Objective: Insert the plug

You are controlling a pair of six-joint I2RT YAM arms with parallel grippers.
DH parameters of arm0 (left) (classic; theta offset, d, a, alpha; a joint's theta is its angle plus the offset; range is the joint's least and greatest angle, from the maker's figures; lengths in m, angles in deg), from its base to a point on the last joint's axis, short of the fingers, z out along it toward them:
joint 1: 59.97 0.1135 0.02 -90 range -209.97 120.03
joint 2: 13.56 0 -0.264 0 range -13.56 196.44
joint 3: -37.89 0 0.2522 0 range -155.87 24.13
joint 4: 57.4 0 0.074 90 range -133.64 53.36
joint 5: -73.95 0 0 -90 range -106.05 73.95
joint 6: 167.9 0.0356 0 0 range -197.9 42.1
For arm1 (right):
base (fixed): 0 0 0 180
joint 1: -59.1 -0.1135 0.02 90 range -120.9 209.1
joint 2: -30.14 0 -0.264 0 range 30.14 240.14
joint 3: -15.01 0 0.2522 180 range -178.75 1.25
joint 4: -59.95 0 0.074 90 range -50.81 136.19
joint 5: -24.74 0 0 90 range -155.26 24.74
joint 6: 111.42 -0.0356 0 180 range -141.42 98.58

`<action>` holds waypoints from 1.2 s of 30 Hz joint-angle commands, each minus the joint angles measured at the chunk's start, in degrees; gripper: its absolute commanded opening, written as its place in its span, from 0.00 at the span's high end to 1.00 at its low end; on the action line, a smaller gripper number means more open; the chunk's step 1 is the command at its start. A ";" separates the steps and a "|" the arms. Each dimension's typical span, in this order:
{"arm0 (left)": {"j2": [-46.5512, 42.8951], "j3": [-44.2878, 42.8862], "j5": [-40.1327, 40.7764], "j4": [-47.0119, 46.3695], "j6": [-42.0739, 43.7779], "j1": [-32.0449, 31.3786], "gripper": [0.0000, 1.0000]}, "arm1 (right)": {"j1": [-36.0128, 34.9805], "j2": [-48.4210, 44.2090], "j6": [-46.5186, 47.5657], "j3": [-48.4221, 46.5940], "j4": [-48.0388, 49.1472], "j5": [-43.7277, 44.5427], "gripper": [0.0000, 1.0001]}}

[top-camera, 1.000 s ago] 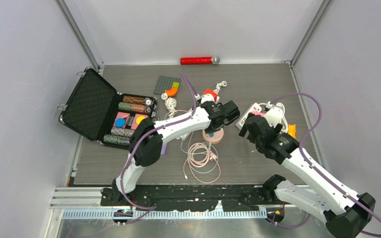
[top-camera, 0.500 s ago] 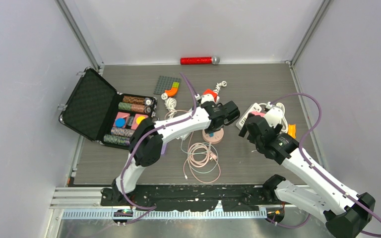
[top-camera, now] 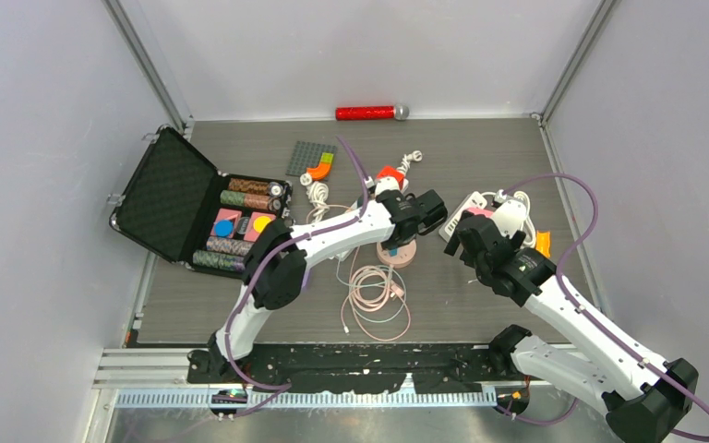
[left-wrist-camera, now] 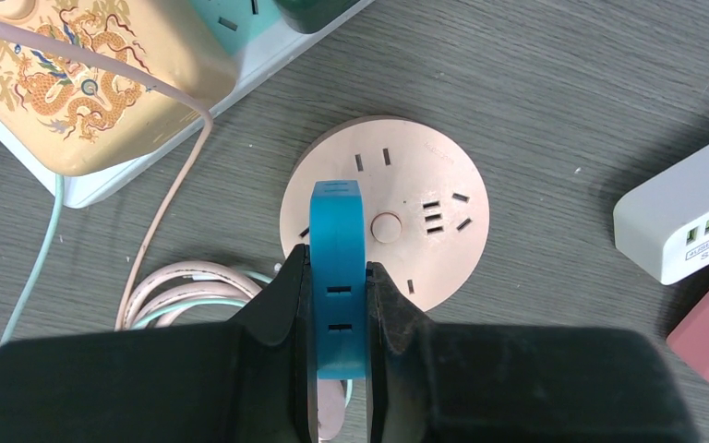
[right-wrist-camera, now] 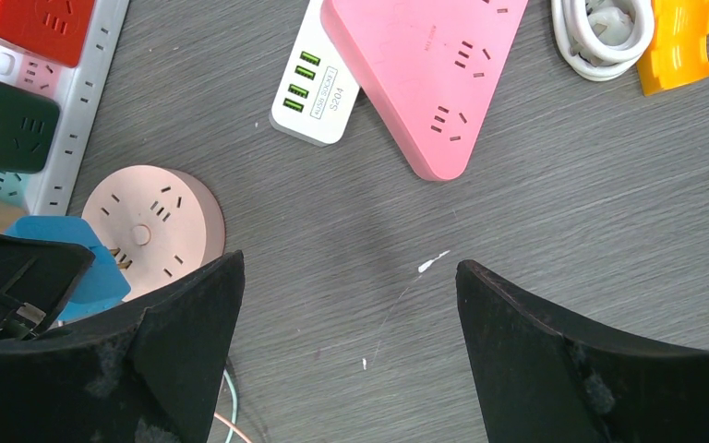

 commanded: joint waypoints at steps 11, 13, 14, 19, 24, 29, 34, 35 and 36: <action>7.26 0.47 1.01 2.07 -0.88 -0.22 1.00 | 0.35 -1.58 -1.58 -0.92 -0.46 3.22 0.11; 7.23 2.54 0.84 1.31 -1.04 -0.23 1.00 | 0.33 -1.69 -1.54 -1.04 -0.54 3.44 0.11; 6.79 4.29 0.74 0.33 -1.16 -0.30 1.00 | 0.34 -1.72 -1.48 -1.09 -0.61 3.52 0.11; 6.96 9.18 -0.82 -3.21 -1.36 -0.19 1.00 | 0.48 -1.63 -1.60 -1.30 -0.83 3.92 0.11; 8.16 8.62 -1.59 -3.43 -0.56 -0.22 1.00 | 0.60 -1.45 -1.54 -1.69 -0.97 3.75 0.11; 5.10 7.89 0.70 -4.40 1.83 0.33 0.89 | 0.62 -1.43 -1.28 -1.99 -1.17 3.67 0.10; 1.35 4.35 3.57 -3.87 4.59 0.48 0.34 | 0.61 -1.08 -0.55 -2.53 -1.22 2.82 0.05; 0.30 3.60 4.32 -3.89 5.20 0.49 0.28 | 0.61 -1.14 -0.52 -2.61 -1.31 2.75 0.04; -0.97 2.86 4.96 -4.00 5.83 0.52 0.23 | 0.61 -1.27 -0.50 -2.74 -1.34 2.70 0.04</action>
